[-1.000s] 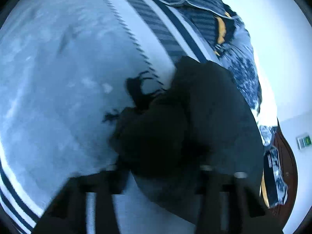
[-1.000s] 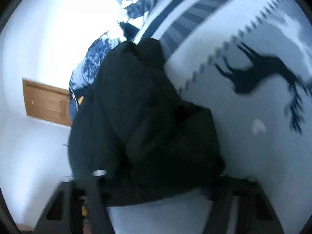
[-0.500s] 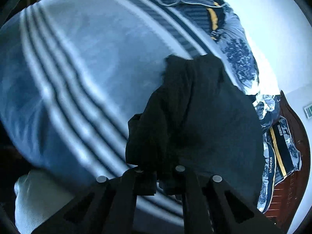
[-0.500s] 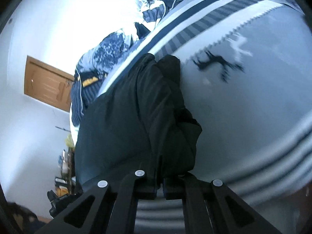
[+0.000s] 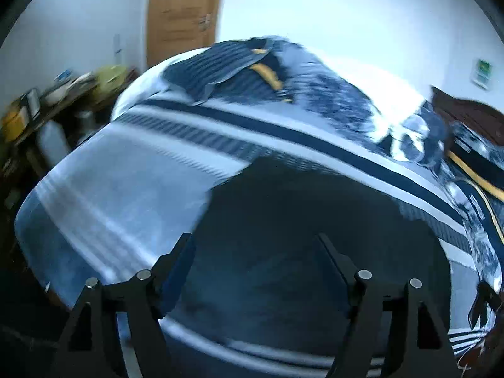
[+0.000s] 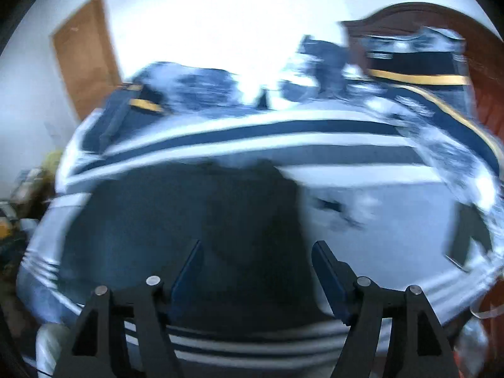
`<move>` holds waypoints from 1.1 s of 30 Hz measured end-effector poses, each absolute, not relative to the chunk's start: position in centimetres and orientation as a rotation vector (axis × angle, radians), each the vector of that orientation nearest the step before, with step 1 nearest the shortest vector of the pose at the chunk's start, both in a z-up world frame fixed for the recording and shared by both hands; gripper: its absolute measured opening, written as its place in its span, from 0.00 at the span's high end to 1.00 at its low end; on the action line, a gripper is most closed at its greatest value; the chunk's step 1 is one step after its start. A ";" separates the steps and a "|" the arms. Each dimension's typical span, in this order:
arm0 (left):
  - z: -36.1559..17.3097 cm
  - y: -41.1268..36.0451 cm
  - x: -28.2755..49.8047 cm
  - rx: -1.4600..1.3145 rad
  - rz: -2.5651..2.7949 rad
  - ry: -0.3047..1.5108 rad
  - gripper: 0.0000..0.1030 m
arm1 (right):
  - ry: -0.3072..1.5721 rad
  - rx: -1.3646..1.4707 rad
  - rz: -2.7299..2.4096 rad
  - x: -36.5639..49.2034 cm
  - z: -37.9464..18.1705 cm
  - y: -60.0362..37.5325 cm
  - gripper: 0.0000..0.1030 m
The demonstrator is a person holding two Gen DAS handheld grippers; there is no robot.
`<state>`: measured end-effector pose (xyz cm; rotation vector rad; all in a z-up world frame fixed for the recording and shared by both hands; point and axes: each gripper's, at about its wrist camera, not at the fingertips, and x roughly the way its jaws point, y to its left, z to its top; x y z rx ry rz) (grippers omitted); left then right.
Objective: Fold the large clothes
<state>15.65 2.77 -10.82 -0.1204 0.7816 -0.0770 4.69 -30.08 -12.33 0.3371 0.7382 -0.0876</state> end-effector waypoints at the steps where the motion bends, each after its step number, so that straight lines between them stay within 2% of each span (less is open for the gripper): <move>1: -11.3 0.8 17.2 -0.098 -0.104 0.799 0.24 | 0.744 0.355 -0.046 6.0 -12.2 -29.6 0.28; 6: -16.5 -5.8 25.5 -0.045 -0.232 0.972 0.24 | 0.900 0.401 0.118 17.3 -15.9 -26.6 0.28; 11: -21.1 -7.1 29.0 0.072 -0.157 0.956 0.23 | 0.987 0.257 0.077 23.4 -20.4 -24.9 0.32; 18: -23.6 -5.4 29.3 0.156 -0.121 0.927 0.22 | 1.009 0.184 -0.035 23.4 -23.9 -27.7 0.32; 20: -22.3 -4.5 28.7 0.157 -0.091 0.908 0.22 | 0.988 0.231 -0.055 22.8 -23.1 -29.4 0.33; 23: -20.3 -3.3 28.9 0.221 -0.044 0.778 0.22 | 0.947 0.191 -0.121 22.1 -21.8 -32.3 0.32; 28: -22.8 -1.6 34.5 0.312 0.036 0.860 0.22 | 1.019 0.248 -0.152 25.3 -23.4 -37.4 0.33; 31: -24.2 0.2 35.2 0.289 0.055 0.872 0.21 | 1.074 0.247 -0.173 26.5 -25.2 -38.7 0.33; 33: -25.0 1.8 35.7 0.200 0.049 0.912 0.14 | 1.079 0.257 -0.205 27.0 -26.0 -39.6 0.33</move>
